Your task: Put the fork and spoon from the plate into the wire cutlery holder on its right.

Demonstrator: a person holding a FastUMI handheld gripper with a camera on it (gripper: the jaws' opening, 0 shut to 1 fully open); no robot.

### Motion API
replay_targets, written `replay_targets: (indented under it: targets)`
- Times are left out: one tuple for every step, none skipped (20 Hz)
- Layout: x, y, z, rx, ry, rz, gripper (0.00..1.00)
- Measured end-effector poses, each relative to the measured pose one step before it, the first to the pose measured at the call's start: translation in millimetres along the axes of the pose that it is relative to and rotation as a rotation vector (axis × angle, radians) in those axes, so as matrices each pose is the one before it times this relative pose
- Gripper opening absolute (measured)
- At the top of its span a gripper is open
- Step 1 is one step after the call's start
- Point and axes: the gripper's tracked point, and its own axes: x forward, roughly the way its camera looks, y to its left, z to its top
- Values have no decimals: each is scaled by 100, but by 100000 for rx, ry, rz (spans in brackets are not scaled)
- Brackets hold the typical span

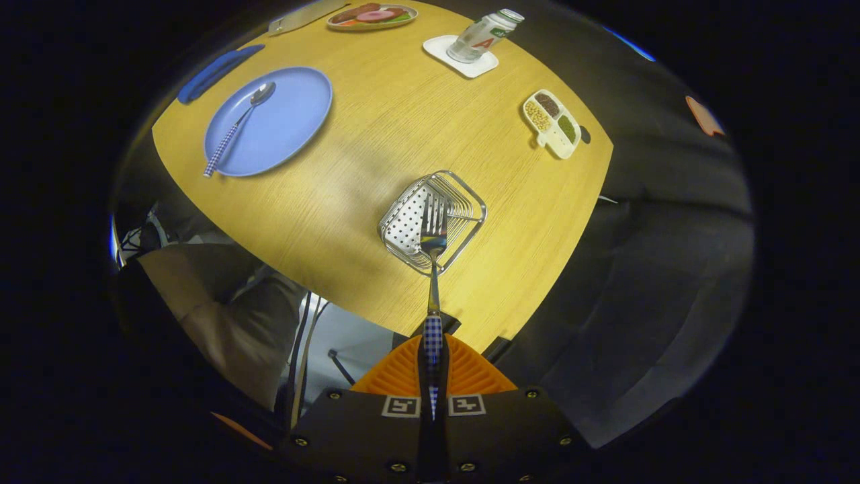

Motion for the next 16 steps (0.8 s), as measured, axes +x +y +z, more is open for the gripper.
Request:
replay_targets:
  targets:
    - [298,-46,-178,-2409,3424,546,1]
    - [348,-190,108,-1908,2781,12,1]
    - [504,-115,398,-1990,2151,-75,1]
    - [385,-162,488,-1589,1317,-4,1]
    - [421,-31,309,-1164,1501,34,1]
    - [240,-103,281,-287,1922,71,1]
    - [313,-6,311,-569,2069,398,1]
    - [225,-58,328,-1241,1742,446,1]
    - [130,-82,243,-1356,1600,-49,1]
    - [-11,-165,308,-1064,1145,-221,1]
    - [175,-296,400,-773,422,-587,1]
    - [45,-318,559,-826,-346,-602,1]
    - [126,-213,244,-471,734,-655,1]
    - [-23,-102,-18,-1062,1528,85,1]
    - [370,125,95,-1030,798,630,1]
    - [95,67,190,-1121,399,812,0]
